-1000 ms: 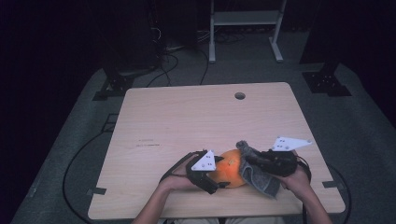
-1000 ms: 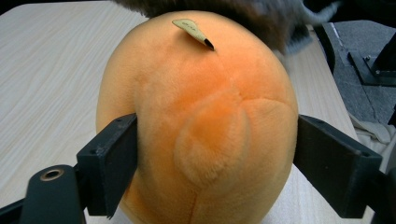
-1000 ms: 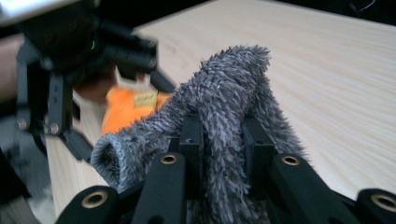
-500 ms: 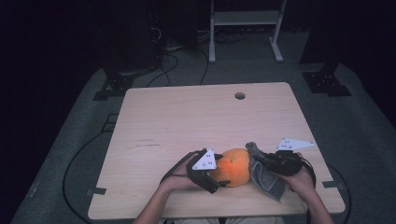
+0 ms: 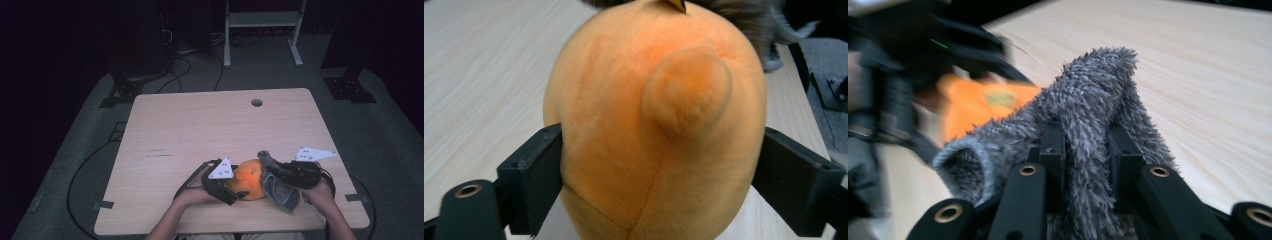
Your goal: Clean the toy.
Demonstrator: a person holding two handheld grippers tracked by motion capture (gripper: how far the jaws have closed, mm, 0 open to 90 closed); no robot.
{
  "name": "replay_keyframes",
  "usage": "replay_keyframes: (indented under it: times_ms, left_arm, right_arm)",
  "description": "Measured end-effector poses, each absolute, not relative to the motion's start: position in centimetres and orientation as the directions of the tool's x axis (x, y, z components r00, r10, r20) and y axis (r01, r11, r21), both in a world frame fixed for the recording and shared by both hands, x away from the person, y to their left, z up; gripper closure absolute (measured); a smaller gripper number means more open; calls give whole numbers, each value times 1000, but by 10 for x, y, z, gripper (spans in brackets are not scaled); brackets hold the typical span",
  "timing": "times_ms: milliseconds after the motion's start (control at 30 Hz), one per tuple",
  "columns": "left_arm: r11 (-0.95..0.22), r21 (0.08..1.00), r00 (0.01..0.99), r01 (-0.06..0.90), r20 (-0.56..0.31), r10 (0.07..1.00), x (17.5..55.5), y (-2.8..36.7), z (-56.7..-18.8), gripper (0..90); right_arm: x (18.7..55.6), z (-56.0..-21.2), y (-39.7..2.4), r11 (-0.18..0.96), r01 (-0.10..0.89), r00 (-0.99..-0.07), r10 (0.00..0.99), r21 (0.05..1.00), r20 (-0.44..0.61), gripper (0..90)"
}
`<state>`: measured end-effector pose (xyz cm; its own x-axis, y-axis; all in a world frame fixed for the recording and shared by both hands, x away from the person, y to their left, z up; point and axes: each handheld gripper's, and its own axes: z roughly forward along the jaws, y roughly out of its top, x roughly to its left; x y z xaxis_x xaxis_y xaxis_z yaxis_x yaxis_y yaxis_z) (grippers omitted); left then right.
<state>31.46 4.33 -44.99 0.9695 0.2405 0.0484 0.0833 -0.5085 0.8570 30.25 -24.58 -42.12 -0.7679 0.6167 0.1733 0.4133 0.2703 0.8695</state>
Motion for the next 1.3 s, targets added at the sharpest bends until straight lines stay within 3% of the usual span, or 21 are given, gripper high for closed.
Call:
replay_keyframes:
  times_ms: [133, 300, 367, 400, 567, 700, 767, 867, 1100, 1200, 1300]
  left_arm:
    - [-494, 866, 968, 80, 51, 246, 313, 43, -450, 141]
    - [-364, 922, 953, 136, -22, 301, 315, 43, -437, 243]
    - [-359, 925, 952, 124, -10, 305, 314, 43, -433, 253]
    - [-388, 920, 949, 61, 67, 307, 309, 42, -423, 259]
    - [-422, 906, 951, 38, 98, 295, 304, 39, -414, 267]
    - [-392, 914, 957, 105, 15, 290, 308, 45, -412, 273]
    - [-407, 908, 955, 99, 27, 294, 309, 46, -413, 273]
    - [-386, 915, 953, 119, 4, 303, 311, 48, -415, 272]
    - [-398, 910, 949, 113, 20, 313, 310, 41, -418, 248]
    - [-409, 906, 952, 112, 20, 305, 310, 42, -416, 182]
    - [-364, 920, 958, 141, -34, 286, 315, 51, -413, 129]
  right_arm:
    - [307, -432, -262, 288, 477, -708, 686, 830, 169, 728]
    - [298, -409, -256, 245, 390, -737, 661, 887, 142, 726]
    - [295, -401, -254, 217, 376, -746, 647, 901, 156, 724]
    - [287, -387, -249, 176, 338, -773, 612, 924, 167, 726]
    - [279, -374, -228, 236, 275, -804, 588, 932, 88, 727]
    - [287, -391, -227, 279, 328, -782, 616, 903, 94, 728]
    - [294, -408, -230, 294, 382, -764, 634, 876, 120, 728]
    - [303, -425, -236, 252, 463, -735, 645, 850, 209, 730]
    - [290, -397, -231, 182, 368, -791, 576, 912, 204, 731]
    - [292, -405, -227, 198, 379, -796, 568, 904, 210, 728]
    - [297, -418, -233, 200, 419, -768, 598, 886, 228, 729]
